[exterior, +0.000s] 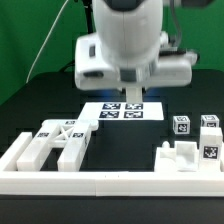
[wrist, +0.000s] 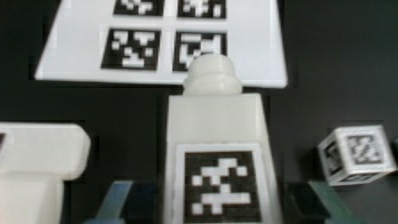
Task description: Assemble chair
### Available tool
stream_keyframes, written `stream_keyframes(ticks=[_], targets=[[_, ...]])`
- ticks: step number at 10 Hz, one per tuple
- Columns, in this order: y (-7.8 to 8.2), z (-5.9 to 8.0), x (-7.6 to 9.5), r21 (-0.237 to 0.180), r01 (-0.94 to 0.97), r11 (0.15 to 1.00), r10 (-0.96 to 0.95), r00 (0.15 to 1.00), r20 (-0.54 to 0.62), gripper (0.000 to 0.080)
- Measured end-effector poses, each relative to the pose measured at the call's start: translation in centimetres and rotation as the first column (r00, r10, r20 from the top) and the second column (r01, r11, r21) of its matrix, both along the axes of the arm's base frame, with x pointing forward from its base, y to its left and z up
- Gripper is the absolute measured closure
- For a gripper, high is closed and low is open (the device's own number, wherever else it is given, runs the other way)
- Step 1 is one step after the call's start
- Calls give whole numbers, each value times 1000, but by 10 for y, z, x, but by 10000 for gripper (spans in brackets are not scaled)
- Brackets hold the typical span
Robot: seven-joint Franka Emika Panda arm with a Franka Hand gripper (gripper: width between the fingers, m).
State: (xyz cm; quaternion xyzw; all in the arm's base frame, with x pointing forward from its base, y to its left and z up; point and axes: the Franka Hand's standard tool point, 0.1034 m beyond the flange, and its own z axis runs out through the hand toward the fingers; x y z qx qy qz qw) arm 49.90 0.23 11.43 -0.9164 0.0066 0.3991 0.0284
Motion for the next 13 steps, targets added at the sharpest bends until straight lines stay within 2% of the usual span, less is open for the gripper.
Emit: stream_keyframes(ticks=[1, 2, 4, 5, 6, 7, 8, 9, 10, 13], targets=[[-2, 9, 10, 32, -41, 999, 40, 998, 40, 515], [-2, 7, 19, 24, -40, 999, 37, 992, 119, 515], [-1, 6, 25, 11, -24, 1000, 20, 958, 286, 515], [11, 6, 31, 0, -6, 1000, 6, 937, 349, 514], [24, 25, 50, 23, -12, 1000, 2, 917, 398, 514], [28, 42, 79, 27, -15, 1000, 0, 869, 495, 514], [29, 49, 96, 24, -30, 999, 10, 815, 579, 514], [26, 50, 101, 14, -47, 999, 24, 736, 677, 514], [24, 49, 95, 10, -38, 999, 19, 707, 707, 514], [20, 45, 107, -17, -17, 1000, 23, 556, 831, 514]])
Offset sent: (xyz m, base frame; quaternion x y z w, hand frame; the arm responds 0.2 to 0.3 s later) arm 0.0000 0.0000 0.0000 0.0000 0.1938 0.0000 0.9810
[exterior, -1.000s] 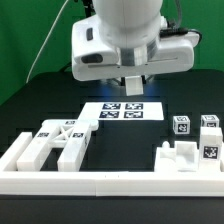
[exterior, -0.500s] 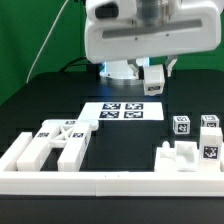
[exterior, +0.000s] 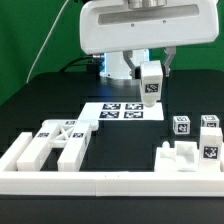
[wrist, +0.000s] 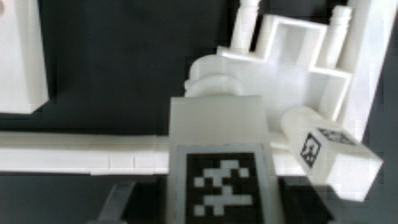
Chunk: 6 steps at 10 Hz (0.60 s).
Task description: Assemble chair
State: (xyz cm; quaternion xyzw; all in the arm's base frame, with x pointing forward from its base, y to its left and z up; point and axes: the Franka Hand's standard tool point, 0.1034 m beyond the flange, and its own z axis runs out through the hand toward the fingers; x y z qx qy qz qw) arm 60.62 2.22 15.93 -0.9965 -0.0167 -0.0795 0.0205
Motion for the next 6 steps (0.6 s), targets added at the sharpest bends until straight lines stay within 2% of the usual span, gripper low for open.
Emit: stream_keyframes(ticks=[1, 3, 4, 5, 6], targets=[[5, -9, 4, -2, 4, 1000, -4, 999, 41, 514], [10, -21, 20, 20, 51, 998, -54, 989, 137, 514], [13, -21, 30, 14, 70, 997, -72, 970, 231, 514], [14, -21, 32, -14, 61, 998, -53, 941, 333, 514], [6, -21, 29, -42, 67, 997, -44, 912, 409, 514]])
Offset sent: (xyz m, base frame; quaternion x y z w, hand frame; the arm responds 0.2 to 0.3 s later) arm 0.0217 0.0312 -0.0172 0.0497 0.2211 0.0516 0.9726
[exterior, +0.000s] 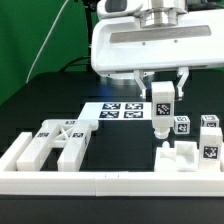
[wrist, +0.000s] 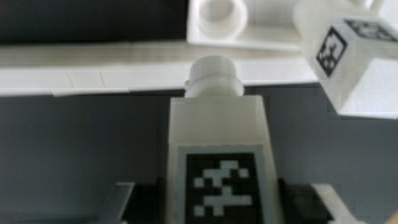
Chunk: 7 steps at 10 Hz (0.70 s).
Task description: Assemble chair
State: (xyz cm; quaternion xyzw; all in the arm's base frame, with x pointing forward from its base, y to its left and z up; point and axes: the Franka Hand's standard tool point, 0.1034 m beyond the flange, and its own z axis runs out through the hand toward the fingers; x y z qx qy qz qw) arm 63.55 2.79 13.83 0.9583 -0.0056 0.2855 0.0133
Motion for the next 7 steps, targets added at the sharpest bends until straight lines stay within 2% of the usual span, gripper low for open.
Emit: stream_keyframes(ticks=[2, 4, 7], targets=[[-6, -1, 1, -34, 9, 999, -6, 996, 87, 514], [-6, -11, -9, -34, 8, 999, -5, 998, 67, 514], [10, -35, -19, -21, -11, 1000, 12, 999, 30, 514]])
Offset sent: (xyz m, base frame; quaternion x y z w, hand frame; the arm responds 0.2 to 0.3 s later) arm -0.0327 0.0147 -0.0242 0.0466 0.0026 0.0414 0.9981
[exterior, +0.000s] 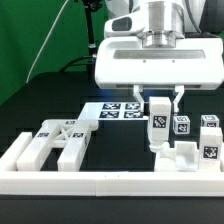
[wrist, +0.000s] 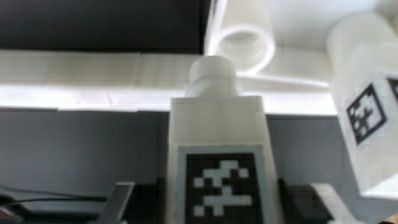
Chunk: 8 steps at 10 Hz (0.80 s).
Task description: Assemble chair
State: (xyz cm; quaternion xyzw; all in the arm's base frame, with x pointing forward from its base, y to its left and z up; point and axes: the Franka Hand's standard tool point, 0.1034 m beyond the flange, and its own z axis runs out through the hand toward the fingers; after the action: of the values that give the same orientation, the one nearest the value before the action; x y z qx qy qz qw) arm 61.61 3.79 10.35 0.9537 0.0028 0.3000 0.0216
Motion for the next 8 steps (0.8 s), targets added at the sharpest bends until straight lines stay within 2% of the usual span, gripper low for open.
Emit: stream_keyframes(ticks=[2, 4, 8], targets=[[6, -4, 3, 1, -8, 1000, 8, 1000, -1, 514], [19, -17, 7, 2, -22, 1000, 22, 1000, -8, 514], [15, -17, 12, -8, -19, 1000, 19, 1000, 17, 514]])
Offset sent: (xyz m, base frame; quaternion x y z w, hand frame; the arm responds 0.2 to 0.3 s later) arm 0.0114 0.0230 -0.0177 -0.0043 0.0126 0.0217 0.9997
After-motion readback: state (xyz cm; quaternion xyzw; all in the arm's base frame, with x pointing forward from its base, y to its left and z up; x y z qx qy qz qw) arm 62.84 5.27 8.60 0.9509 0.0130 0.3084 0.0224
